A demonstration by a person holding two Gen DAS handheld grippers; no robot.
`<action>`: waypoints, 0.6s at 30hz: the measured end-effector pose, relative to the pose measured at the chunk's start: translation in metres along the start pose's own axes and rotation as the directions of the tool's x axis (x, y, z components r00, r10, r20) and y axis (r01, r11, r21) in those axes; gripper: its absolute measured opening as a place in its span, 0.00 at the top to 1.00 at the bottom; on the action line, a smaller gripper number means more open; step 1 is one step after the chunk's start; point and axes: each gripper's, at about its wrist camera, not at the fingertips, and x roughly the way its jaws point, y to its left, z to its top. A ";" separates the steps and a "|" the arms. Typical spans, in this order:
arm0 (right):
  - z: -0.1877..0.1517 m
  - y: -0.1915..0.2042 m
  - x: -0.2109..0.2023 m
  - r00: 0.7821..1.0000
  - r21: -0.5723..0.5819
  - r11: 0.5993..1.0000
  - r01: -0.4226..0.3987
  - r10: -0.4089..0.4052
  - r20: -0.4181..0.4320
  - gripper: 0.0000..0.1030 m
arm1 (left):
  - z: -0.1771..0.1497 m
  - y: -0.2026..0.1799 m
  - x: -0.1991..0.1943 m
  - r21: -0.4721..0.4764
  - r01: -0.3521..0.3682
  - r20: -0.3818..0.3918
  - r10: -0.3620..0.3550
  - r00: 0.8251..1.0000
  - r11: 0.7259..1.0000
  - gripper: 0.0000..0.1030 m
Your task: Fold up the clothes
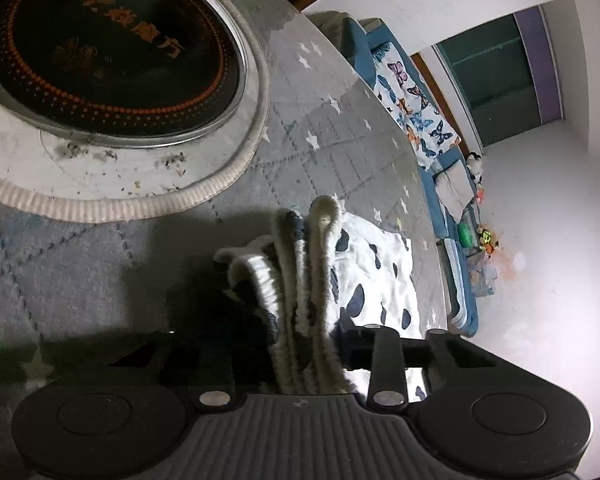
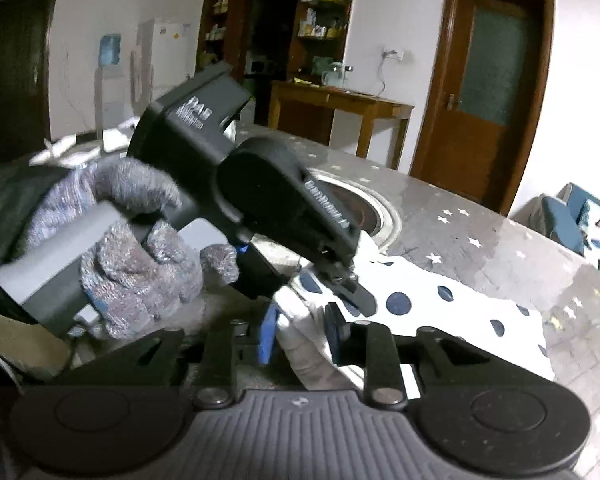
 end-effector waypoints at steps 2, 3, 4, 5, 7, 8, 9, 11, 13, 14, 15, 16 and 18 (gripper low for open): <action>0.000 -0.013 -0.006 1.000 0.047 0.999 -0.018 0.018 0.008 0.74 | 0.002 0.001 0.000 0.003 0.005 -0.004 -0.005 1.000 1.000 0.67; 0.000 -0.019 -0.008 1.000 0.071 0.997 -0.026 0.025 0.011 0.74 | 0.002 0.001 0.000 0.006 0.006 -0.005 -0.006 1.000 1.000 0.67; 0.002 -0.031 -0.004 1.000 0.097 0.995 -0.006 0.006 0.006 0.74 | 0.003 0.001 0.000 0.010 0.007 -0.006 -0.007 1.000 1.000 0.67; 0.003 -0.043 0.000 1.000 0.123 0.992 0.014 -0.014 0.000 0.74 | 0.003 0.001 0.000 0.015 0.007 -0.006 -0.007 1.000 1.000 0.67; 0.007 -0.067 0.009 0.999 0.174 0.983 0.053 -0.051 -0.013 0.74 | 0.004 0.001 -0.001 0.023 0.007 -0.007 -0.007 1.000 1.000 0.67; 0.008 -0.079 0.013 0.997 0.199 0.977 0.073 -0.070 -0.020 0.74 | 0.004 0.001 -0.001 0.028 0.007 -0.007 -0.007 1.000 1.000 0.67; 0.010 -0.091 0.017 0.996 0.224 0.970 0.093 -0.088 -0.028 0.74 | 0.004 0.001 -0.001 0.033 0.006 -0.007 -0.005 1.000 0.999 0.67; 0.013 -0.115 0.025 0.991 0.273 0.953 0.132 -0.125 -0.045 0.74 | 0.004 0.000 -0.001 0.042 0.003 -0.007 -0.003 1.000 0.999 0.67; 0.014 -0.133 0.039 0.988 0.300 0.942 0.153 -0.138 -0.070 0.74 | 0.006 0.000 -0.001 0.047 0.001 -0.010 -0.001 1.000 0.999 0.67; 0.014 -0.139 0.048 0.987 0.304 0.940 0.156 -0.136 -0.085 0.74 | 0.007 -0.001 -0.001 0.050 0.000 -0.012 0.000 1.000 0.999 0.67; 0.013 -0.144 0.057 0.986 0.309 0.938 0.158 -0.133 -0.100 0.74 | 0.008 -0.001 -0.001 0.053 -0.001 -0.013 0.001 1.000 0.999 0.67; 0.012 -0.146 0.062 0.985 0.313 0.937 0.157 -0.126 -0.117 0.74 | 0.008 -0.001 -0.002 0.057 -0.001 -0.014 0.002 1.000 0.998 0.67; 0.011 -0.152 0.077 0.980 0.294 0.940 0.175 -0.136 -0.148 0.74 | 0.009 -0.001 -0.002 0.066 -0.002 -0.016 0.003 1.000 0.998 0.67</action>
